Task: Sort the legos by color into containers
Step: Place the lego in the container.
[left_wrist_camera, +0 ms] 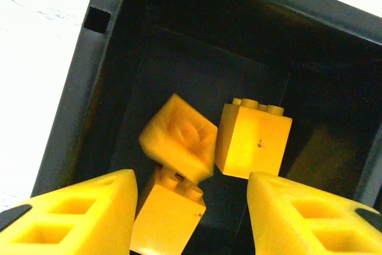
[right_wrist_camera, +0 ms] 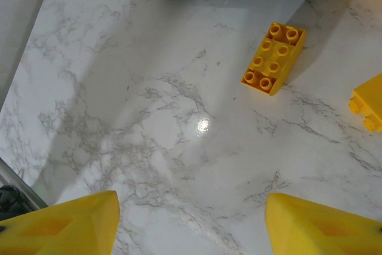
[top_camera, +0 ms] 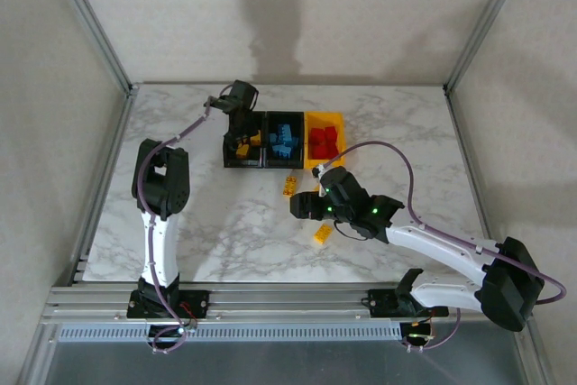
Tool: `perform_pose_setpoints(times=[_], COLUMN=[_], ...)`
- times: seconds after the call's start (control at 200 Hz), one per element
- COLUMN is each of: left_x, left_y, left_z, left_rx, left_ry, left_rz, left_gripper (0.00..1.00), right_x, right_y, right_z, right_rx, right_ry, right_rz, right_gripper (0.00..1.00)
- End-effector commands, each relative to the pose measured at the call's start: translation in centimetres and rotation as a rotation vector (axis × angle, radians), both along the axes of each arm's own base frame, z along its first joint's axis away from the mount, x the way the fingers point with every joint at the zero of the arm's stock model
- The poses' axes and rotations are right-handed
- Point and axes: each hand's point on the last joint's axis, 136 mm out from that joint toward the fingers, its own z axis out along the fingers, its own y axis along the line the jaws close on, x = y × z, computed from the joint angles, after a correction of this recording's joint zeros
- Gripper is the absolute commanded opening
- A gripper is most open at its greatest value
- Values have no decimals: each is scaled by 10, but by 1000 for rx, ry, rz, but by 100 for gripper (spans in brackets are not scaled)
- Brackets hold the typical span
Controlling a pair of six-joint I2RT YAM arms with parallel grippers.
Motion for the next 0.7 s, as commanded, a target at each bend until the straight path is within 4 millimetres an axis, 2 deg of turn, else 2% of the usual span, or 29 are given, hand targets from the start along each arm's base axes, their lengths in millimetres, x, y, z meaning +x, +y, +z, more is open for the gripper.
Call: perform_pose_setpoints(times=[0.0, 0.19, 0.295, 0.446, 0.526, 0.691], left_x=[-2, -18, -37, -71, -94, -137], left_y=[2, -17, -35, -69, -90, -123], left_z=[15, 50, 63, 76, 74, 49], left_rx=[15, -29, -61, -111, -128, -161], left_ry=[-6, -63, -88, -166, -179, -124], left_rz=[-4, -57, -118, -281, -384, -533], left_gripper=[52, 52, 53, 55, 56, 58], right_x=[-2, 0, 0, -5, -6, -11], right_y=[-3, -9, -15, -25, -35, -53], right_z=[9, 20, 23, 16, 13, 25], right_rx=[4, 4, -7, -38, -62, -5], right_ry=[-20, -46, -58, -73, -66, -60], right_rz=[-9, -31, -39, 5, 8, -18], right_gripper=[65, 66, 68, 69, 69, 71])
